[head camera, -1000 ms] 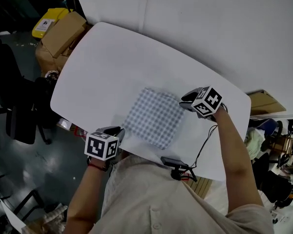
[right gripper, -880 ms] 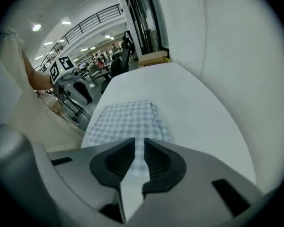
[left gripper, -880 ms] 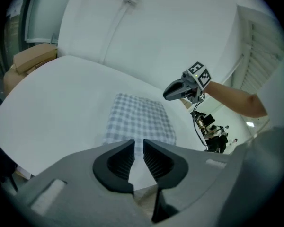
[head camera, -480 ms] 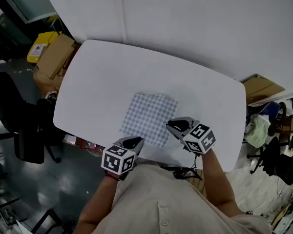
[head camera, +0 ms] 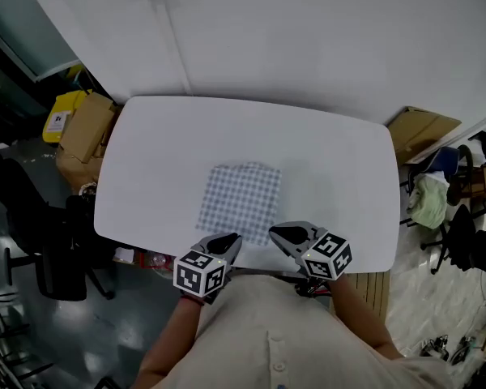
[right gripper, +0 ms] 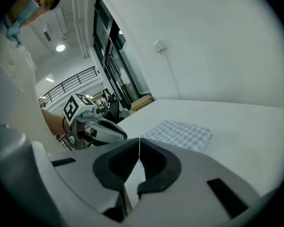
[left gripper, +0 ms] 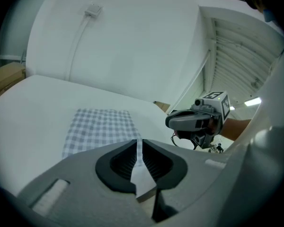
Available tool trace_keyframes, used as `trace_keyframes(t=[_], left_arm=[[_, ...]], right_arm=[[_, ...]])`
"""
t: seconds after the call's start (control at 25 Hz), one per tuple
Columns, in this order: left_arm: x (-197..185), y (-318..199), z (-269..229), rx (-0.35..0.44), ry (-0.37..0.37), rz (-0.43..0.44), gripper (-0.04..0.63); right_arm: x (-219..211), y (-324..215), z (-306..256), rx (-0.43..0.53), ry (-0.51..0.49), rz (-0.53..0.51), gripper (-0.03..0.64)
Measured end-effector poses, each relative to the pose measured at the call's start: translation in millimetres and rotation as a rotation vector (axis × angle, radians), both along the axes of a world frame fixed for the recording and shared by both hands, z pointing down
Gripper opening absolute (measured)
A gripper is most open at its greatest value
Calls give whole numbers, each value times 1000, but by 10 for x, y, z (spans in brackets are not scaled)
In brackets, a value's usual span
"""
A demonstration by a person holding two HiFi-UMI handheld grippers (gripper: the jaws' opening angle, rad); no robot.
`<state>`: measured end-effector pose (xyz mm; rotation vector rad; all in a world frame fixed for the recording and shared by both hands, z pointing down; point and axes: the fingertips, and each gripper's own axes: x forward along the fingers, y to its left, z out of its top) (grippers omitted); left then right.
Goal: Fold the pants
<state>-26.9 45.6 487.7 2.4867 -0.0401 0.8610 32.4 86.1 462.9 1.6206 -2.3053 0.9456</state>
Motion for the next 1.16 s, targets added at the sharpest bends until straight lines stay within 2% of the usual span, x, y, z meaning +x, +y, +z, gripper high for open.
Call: trace_keyframes(t=[0.28, 0.56, 1.16], left_arm=[[43, 29, -52, 20, 5, 74, 44], [14, -130, -93, 26, 23, 70, 44], [-119, -361, -85, 34, 15, 130, 44]], right_arm=[[-14, 53, -25, 5, 63, 9, 15], [-117, -30, -53, 27, 92, -5, 15], [-215, -266, -13, 49, 106, 57, 15]])
